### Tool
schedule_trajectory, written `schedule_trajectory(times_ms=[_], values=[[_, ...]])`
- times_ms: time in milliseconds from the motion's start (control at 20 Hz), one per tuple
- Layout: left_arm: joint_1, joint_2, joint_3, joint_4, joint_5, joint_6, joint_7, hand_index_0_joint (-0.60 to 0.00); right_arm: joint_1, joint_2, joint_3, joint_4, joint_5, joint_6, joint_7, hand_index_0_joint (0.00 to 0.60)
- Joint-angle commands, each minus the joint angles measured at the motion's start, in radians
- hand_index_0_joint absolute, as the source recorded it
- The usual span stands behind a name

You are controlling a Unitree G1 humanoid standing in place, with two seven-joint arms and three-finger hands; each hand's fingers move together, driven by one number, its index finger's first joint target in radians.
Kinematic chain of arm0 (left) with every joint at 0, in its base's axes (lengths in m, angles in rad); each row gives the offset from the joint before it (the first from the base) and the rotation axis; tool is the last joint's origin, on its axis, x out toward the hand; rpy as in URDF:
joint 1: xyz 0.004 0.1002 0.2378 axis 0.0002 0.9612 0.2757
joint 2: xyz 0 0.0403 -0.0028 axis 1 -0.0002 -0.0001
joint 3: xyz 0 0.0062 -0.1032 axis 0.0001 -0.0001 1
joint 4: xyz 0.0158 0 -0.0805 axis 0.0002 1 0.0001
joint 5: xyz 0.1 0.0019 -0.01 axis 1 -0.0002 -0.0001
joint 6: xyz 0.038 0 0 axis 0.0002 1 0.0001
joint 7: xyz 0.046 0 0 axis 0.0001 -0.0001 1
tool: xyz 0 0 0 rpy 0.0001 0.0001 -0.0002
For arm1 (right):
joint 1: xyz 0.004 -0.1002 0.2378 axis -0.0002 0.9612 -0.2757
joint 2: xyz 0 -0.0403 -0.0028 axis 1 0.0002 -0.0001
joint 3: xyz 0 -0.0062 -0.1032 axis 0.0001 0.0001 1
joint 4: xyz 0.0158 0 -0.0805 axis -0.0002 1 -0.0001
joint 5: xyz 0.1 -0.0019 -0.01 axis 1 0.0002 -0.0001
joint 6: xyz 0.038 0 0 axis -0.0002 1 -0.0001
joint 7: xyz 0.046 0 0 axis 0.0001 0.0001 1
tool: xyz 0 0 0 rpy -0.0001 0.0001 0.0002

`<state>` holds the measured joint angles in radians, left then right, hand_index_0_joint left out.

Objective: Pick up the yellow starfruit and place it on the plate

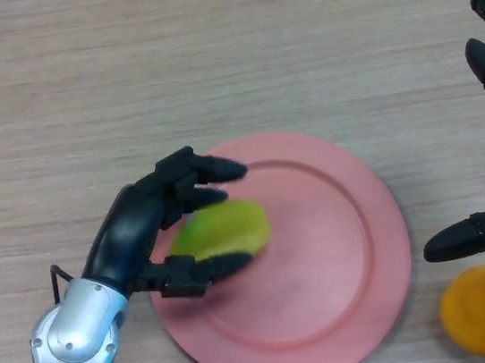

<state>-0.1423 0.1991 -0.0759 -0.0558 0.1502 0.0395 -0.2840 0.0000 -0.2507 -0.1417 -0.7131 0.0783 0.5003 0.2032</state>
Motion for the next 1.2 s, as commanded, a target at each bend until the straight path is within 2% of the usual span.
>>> schedule_trajectory(times_ms=[50, 300, 400, 650, 750, 950, 1200], values=[[-0.011, 0.013, 0.026, -0.099, 0.001, -0.126, 0.033, 0.0, -0.021, -0.024, -0.068, -0.053, -0.001, -0.153, -0.016, 0.0], [0.007, 0.017, 0.049, -0.22, -0.041, -0.13, 0.074, 0.0, -0.036, -0.027, -0.056, -0.056, -0.005, -0.14, -0.023, 0.0], [0.023, 0.027, 0.079, -0.307, -0.124, -0.092, 0.072, 0.0, -0.029, -0.024, -0.049, -0.06, -0.002, -0.136, -0.017, 0.0], [0.049, 0.082, 0.228, -0.44, -0.308, 0.011, 0.059, 0.0, -0.036, -0.023, -0.04, -0.047, 0.003, -0.143, -0.02, 0.0], [0.048, 0.107, 0.288, -0.459, -0.374, 0.054, 0.05, 0.0, -0.037, -0.022, -0.037, -0.047, 0.014, -0.128, -0.021, 0.0], [0.06, 0.137, 0.356, -0.439, -0.43, 0.079, 0.032, 0.0, -0.038, -0.018, -0.036, -0.043, 0.03, -0.142, -0.037, 0.0], [0.059, 0.147, 0.366, -0.431, -0.418, 0.075, 0.018, 0.0, -0.055, -0.023, -0.024, -0.031, 0.028, -0.139, -0.048, 0.0]])
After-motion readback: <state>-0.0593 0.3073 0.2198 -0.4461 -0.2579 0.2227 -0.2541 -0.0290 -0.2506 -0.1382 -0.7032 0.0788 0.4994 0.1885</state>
